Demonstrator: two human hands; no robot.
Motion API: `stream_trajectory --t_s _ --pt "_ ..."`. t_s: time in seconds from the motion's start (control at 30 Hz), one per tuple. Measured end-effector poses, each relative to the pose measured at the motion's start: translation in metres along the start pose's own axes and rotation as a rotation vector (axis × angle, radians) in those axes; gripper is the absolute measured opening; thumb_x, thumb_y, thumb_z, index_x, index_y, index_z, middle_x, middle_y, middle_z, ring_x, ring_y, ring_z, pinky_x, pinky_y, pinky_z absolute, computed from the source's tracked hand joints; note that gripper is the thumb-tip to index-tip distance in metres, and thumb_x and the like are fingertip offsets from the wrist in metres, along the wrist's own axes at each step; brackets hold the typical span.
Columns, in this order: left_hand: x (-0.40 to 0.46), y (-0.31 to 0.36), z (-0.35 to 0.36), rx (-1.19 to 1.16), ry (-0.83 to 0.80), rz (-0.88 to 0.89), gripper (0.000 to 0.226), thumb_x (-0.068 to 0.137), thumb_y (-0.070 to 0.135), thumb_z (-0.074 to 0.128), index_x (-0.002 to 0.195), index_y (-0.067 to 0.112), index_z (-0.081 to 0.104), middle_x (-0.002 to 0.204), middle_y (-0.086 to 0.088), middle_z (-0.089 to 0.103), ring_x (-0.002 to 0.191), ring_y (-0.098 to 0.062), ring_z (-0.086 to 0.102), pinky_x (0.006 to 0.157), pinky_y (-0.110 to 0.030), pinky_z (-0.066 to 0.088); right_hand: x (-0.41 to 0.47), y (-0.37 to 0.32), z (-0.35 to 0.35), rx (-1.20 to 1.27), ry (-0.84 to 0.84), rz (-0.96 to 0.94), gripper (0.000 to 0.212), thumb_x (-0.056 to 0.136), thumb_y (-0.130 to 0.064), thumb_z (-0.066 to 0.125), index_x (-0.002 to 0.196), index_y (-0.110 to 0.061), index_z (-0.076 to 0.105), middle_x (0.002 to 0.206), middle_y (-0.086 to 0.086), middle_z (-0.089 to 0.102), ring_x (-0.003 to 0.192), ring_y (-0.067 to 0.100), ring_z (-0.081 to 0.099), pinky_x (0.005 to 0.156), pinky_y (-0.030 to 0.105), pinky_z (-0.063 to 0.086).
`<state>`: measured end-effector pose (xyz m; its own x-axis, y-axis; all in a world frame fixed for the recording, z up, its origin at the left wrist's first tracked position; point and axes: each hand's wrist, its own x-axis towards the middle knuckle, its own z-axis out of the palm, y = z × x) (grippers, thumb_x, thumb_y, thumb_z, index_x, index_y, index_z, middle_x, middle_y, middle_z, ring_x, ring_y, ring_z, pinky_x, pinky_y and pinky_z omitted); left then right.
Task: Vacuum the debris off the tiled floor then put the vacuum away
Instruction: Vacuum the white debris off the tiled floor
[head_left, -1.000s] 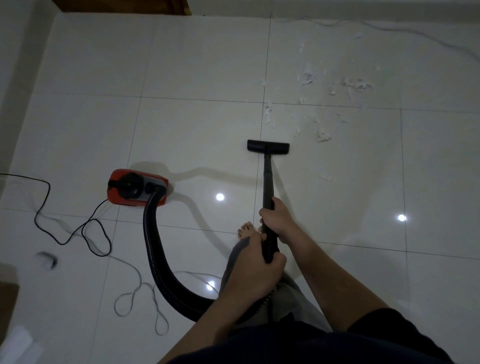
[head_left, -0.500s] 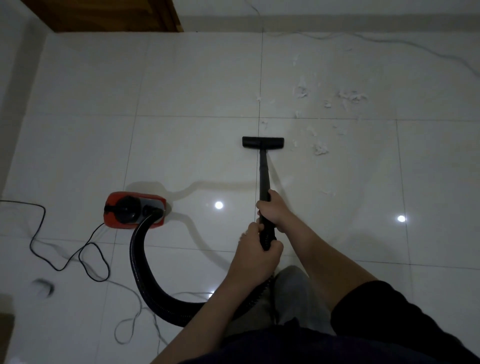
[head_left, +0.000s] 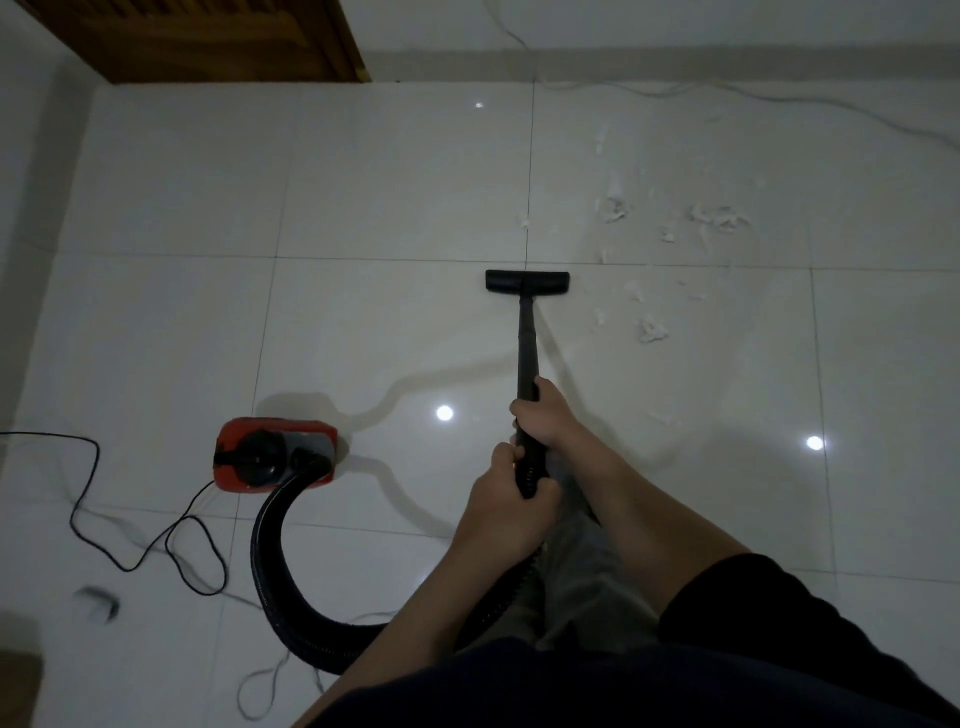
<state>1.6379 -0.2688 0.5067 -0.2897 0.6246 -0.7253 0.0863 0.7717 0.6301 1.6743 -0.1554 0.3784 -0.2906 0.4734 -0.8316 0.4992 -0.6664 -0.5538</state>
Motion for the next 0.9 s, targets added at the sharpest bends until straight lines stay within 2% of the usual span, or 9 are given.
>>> stream_trajectory --t_s 0.2,0.37,0.57,0.67,0.73,0.8,0.9 --pt "0.034 0.039 -0.014 -0.006 0.004 -0.007 0.014 0.088 0.027 0.052 0.091 0.037 0.043 0.076 -0.004 0.064 0.06 -0.012 0.058 0.055 -0.028 0.047 0.031 -0.042 -0.01 0.029 -0.009 0.0 0.033 0.09 -0.002 0.046 0.112 -0.022 0.031 0.074 0.008 0.05 0.044 0.017 0.05 0.047 0.03 0.046" --pt "0.059 0.064 -0.022 0.009 0.012 -0.02 0.016 0.086 0.028 0.053 0.089 0.039 0.041 0.075 -0.006 0.064 0.059 -0.017 0.059 0.057 -0.034 0.05 0.053 -0.071 -0.018 -0.015 -0.005 -0.017 0.039 0.088 -0.004 0.048 0.111 -0.025 0.024 0.077 0.004 0.051 0.049 0.017 0.053 0.053 0.032 0.049" --pt "0.088 0.089 -0.033 0.04 0.012 0.001 0.014 0.087 0.027 0.053 0.094 0.035 0.043 0.078 -0.007 0.065 0.06 -0.018 0.061 0.057 -0.033 0.049 0.073 -0.104 -0.029 -0.008 -0.016 -0.012 0.04 0.091 -0.003 0.048 0.113 -0.025 0.023 0.076 0.006 0.053 0.047 0.016 0.055 0.045 0.026 0.048" --pt "0.102 0.1 -0.042 0.069 0.015 0.006 0.018 0.088 0.029 0.052 0.105 0.028 0.045 0.084 -0.008 0.065 0.064 -0.017 0.062 0.056 -0.027 0.048 0.087 -0.117 -0.031 -0.025 -0.017 -0.009 0.038 0.091 -0.004 0.049 0.117 -0.025 0.029 0.082 0.006 0.054 0.049 0.016 0.056 0.048 0.027 0.049" --pt "0.112 0.108 -0.048 0.079 -0.002 0.004 0.032 0.09 0.028 0.052 0.12 0.022 0.043 0.08 -0.002 0.065 0.06 -0.01 0.06 0.051 -0.018 0.043 0.097 -0.128 -0.031 -0.065 -0.006 -0.016 0.046 0.092 -0.005 0.049 0.135 -0.017 0.038 0.089 0.005 0.053 0.054 0.015 0.057 0.052 0.027 0.05" --pt "0.123 0.116 -0.056 0.077 -0.011 0.0 0.042 0.09 0.027 0.051 0.129 0.018 0.04 0.079 0.0 0.065 0.06 -0.009 0.06 0.052 -0.017 0.043 0.104 -0.141 -0.032 -0.067 0.0 -0.018 0.052 0.094 -0.004 0.049 0.143 -0.014 0.035 0.087 0.004 0.053 0.055 0.015 0.056 0.047 0.023 0.048" --pt "0.138 0.129 -0.069 0.039 -0.026 -0.007 0.044 0.087 0.032 0.051 0.128 0.022 0.041 0.084 -0.005 0.067 0.065 -0.015 0.064 0.057 -0.03 0.05 0.113 -0.163 -0.032 -0.026 0.019 -0.017 0.038 0.094 -0.002 0.048 0.119 -0.024 0.03 0.079 0.006 0.051 0.049 0.014 0.054 0.043 0.023 0.047"
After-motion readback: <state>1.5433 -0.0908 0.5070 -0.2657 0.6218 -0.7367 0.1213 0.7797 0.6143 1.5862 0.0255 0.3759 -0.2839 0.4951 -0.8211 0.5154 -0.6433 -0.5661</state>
